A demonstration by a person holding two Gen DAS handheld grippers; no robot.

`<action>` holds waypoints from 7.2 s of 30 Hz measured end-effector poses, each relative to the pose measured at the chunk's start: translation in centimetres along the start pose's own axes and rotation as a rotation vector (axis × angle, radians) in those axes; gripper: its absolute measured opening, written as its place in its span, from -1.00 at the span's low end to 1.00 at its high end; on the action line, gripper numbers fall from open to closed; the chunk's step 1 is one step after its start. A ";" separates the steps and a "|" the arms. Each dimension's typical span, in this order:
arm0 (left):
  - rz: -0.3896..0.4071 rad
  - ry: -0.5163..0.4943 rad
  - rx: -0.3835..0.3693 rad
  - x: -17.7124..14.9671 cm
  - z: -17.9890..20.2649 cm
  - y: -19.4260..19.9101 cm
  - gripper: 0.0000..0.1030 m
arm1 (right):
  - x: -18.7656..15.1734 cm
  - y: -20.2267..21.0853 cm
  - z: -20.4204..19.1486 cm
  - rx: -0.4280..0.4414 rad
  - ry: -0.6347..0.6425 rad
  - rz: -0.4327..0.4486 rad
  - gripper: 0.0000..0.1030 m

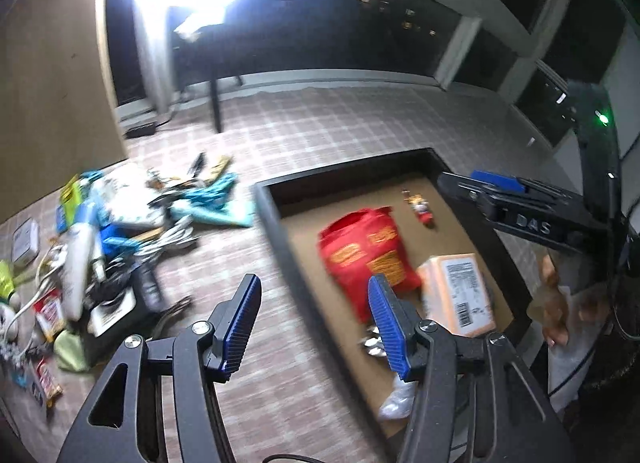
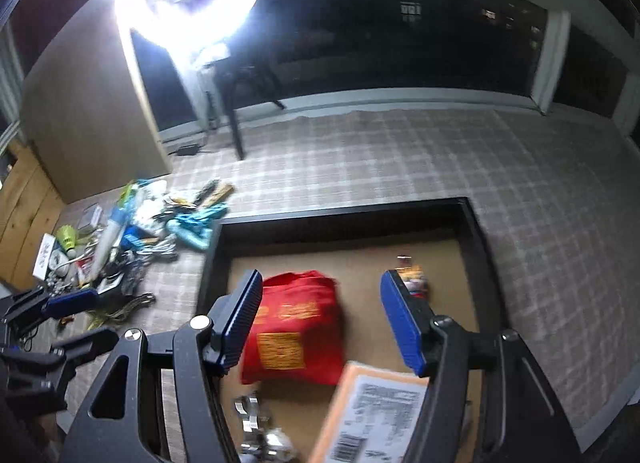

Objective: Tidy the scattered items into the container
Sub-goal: 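Move both grippers back over the cluttered table, then grasp the white cable with the left gripper while the right gripper grasps it too, then carry the white cable into the black tray with both grippers and release it, then move both grippers back over the cluttered items, then grasp the black wet-wipes pack with the left gripper while the right gripper grasps it too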

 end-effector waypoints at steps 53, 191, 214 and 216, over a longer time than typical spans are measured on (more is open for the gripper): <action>-0.364 -0.219 0.317 -8.0 -35.9 4.9 -0.07 | -2.7 -2.7 -33.1 0.353 0.164 -0.199 0.04; -0.091 0.600 0.017 -8.8 -27.2 -1.5 -0.02 | -4.2 -13.5 -25.5 0.423 0.130 -0.457 -0.06; -0.106 0.598 -0.085 -8.7 -24.7 -1.2 -0.46 | -5.7 -12.8 -27.4 0.520 0.073 -0.529 -0.58; -0.104 0.592 -0.096 -8.9 -24.1 -0.9 -0.46 | -5.8 -12.2 -27.2 0.527 0.070 -0.523 -0.59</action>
Point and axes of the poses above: each gripper's, at about its wrist camera, not at the fingertips, and y roughly against the way its jaws point, z to its right, x to its top, the point moved 8 cm from there along -y, roughly the way its jaws point, and after that the axes turned 8 degrees about -x, right-handed, at the moved point
